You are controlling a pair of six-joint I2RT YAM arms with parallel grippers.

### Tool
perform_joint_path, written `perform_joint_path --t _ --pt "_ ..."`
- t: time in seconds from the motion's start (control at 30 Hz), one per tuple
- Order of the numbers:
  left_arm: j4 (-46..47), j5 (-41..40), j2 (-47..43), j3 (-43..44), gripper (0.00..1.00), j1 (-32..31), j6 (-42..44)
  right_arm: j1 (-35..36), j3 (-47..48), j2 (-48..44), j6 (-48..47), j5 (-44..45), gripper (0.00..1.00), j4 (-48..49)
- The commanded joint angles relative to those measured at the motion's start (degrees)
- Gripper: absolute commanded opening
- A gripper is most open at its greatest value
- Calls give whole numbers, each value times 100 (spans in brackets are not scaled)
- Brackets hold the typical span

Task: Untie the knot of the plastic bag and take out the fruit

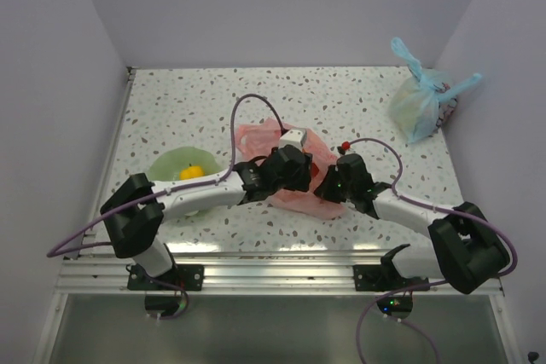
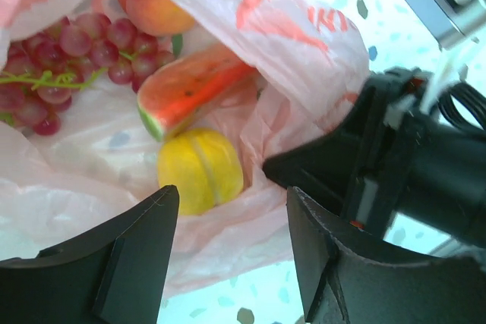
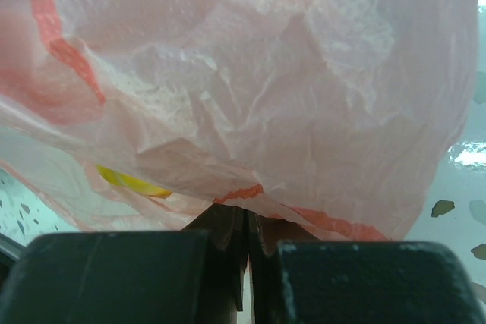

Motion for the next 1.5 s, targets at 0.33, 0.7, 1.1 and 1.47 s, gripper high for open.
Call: perform_joint_path --t 0.33,0.7,1.1,1.47 --pt "-132 -130 1177 650 82 229 92 41 9 -140 -67 36 0 -44" --pt "70 -129 1142 500 49 221 92 41 -8 -122 -84 63 0 -61" --pt "-649 -560 -562 649 29 256 408 41 44 -245 -172 256 0 -237" --pt "-1845 -798 -2380 28 29 2354 558 41 79 -438 -269 388 0 -668"
